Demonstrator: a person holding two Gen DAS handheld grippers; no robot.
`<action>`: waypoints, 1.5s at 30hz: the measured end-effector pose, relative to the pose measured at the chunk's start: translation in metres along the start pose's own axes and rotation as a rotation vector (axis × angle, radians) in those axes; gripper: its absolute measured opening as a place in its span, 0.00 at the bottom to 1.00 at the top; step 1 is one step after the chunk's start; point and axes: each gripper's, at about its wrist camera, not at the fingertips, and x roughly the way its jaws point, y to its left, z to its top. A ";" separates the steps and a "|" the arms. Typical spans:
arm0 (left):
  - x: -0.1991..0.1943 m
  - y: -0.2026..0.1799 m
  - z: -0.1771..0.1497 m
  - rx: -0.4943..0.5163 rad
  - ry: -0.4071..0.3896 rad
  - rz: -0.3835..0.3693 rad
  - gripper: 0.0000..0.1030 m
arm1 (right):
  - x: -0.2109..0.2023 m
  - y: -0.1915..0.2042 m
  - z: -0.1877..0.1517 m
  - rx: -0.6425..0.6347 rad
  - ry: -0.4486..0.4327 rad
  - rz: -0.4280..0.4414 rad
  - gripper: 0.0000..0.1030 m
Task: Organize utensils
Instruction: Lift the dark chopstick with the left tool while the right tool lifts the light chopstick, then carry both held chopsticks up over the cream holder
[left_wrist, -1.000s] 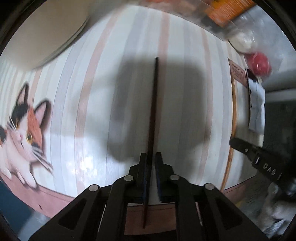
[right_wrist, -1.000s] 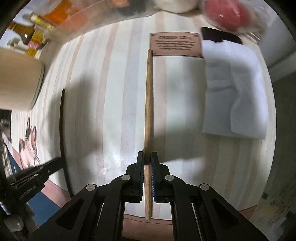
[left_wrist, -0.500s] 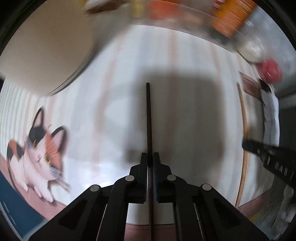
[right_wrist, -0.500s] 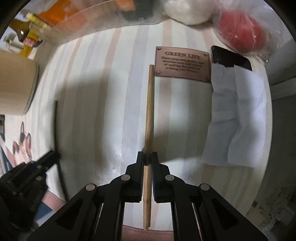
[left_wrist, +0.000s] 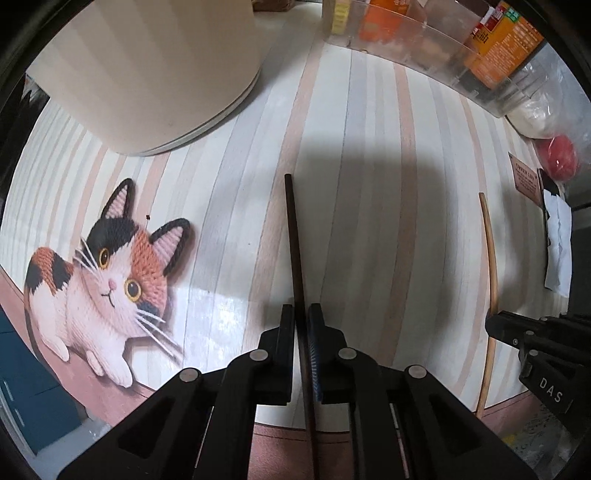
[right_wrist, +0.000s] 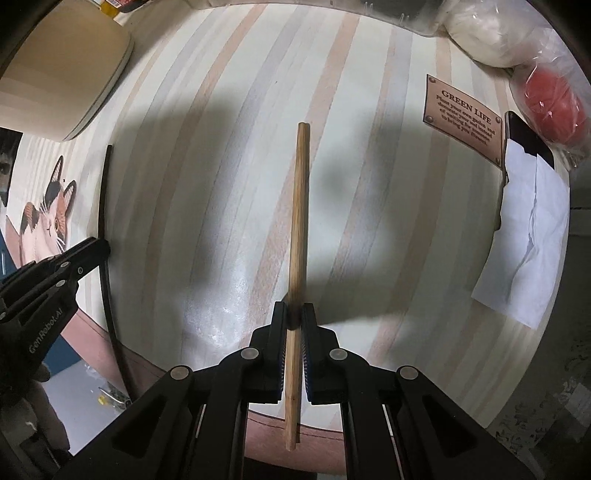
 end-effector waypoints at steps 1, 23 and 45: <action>0.001 0.000 0.003 0.000 -0.003 0.001 0.07 | 0.000 0.003 0.002 0.003 0.004 -0.004 0.08; -0.070 -0.009 -0.035 0.066 -0.159 -0.026 0.03 | -0.014 0.023 -0.021 0.095 -0.188 -0.017 0.07; -0.368 0.097 0.050 -0.110 -0.803 -0.188 0.02 | -0.313 0.089 0.047 -0.041 -0.837 0.337 0.07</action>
